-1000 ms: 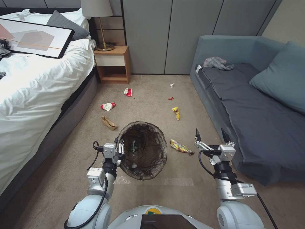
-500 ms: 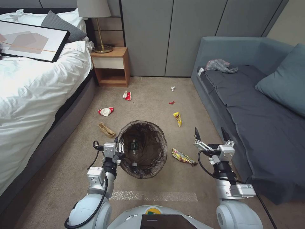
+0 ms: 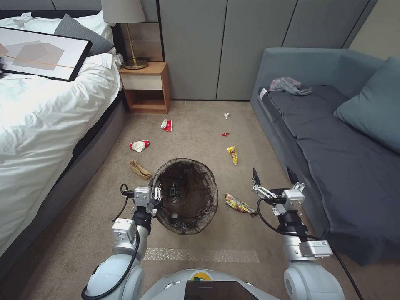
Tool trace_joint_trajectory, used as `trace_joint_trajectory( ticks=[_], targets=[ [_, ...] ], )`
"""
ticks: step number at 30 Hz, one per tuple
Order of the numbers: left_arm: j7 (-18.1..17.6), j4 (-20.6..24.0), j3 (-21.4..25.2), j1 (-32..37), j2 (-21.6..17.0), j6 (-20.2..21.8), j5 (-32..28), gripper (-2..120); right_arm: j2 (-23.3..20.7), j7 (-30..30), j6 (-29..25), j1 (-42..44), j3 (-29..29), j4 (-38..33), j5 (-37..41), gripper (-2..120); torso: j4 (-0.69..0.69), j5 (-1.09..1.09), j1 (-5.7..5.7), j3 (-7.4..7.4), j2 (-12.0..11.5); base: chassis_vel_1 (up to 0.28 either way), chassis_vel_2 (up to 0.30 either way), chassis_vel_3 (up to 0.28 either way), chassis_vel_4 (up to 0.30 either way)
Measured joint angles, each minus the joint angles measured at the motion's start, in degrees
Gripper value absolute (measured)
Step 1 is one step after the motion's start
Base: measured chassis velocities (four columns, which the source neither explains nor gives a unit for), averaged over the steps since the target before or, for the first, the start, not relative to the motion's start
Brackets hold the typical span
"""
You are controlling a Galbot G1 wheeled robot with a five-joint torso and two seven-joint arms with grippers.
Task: Pick up the trash bin, then pick up the garbage from the floor and place it into the trash bin.
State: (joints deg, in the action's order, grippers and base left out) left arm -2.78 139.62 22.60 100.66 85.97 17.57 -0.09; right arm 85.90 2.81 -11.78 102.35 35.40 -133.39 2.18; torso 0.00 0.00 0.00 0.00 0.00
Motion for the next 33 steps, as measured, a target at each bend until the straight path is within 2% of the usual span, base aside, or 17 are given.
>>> trace_joint_trajectory(
  ticks=[6, 10, 14, 20, 23, 33],
  targets=[
    [0.03, 0.15, 0.15, 0.08, -0.43, 0.02, -0.14, 7, -2.89, -0.01, 1.93, -1.50, -0.07, 1.72, 1.04, 100, 0.00, 0.00, 0.00, 0.00, 0.00, 0.000, 0.000, 0.000, 0.000],
    [0.05, 0.30, 0.94, -0.03, -0.76, 0.13, -0.52, 7, -7.58, 1.50, 4.56, -4.01, -1.06, 6.88, 3.60, 100, 0.00, 0.00, 0.00, 0.00, 0.00, 0.000, 0.000, 0.000, 0.000],
    [0.07, 0.30, 1.05, -0.08, -0.76, 0.17, -0.56, 7, -9.75, 2.66, 6.00, -5.80, -1.75, 10.37, 4.19, 100, -0.01, 0.01, 0.00, 0.00, 0.00, 0.000, 0.000, 0.000, 0.000],
    [0.12, 0.17, 1.32, -0.42, -0.97, 0.29, -0.74, 7, -14.89, 7.51, 9.07, -10.13, -3.28, 18.73, 4.81, 100, 0.00, 0.01, 0.00, 0.01, 0.00, 0.000, 0.000, 0.000, 0.000],
    [0.15, 0.00, 1.42, -0.65, -1.00, 0.42, -0.80, 7, -18.11, 9.93, 12.76, -13.06, -4.30, 23.20, 5.00, 100, 0.00, 0.01, 0.00, 0.01, 0.00, 0.000, 0.000, 0.000, 0.000],
    [0.19, -0.27, 1.34, -0.54, -0.90, 0.51, -0.70, 7, -22.56, 15.35, 15.99, -20.04, -5.97, 32.63, 5.09, 100, 0.00, 0.01, 0.00, 0.01, 0.00, 0.000, 0.000, 0.000, 0.000]
  ],
)
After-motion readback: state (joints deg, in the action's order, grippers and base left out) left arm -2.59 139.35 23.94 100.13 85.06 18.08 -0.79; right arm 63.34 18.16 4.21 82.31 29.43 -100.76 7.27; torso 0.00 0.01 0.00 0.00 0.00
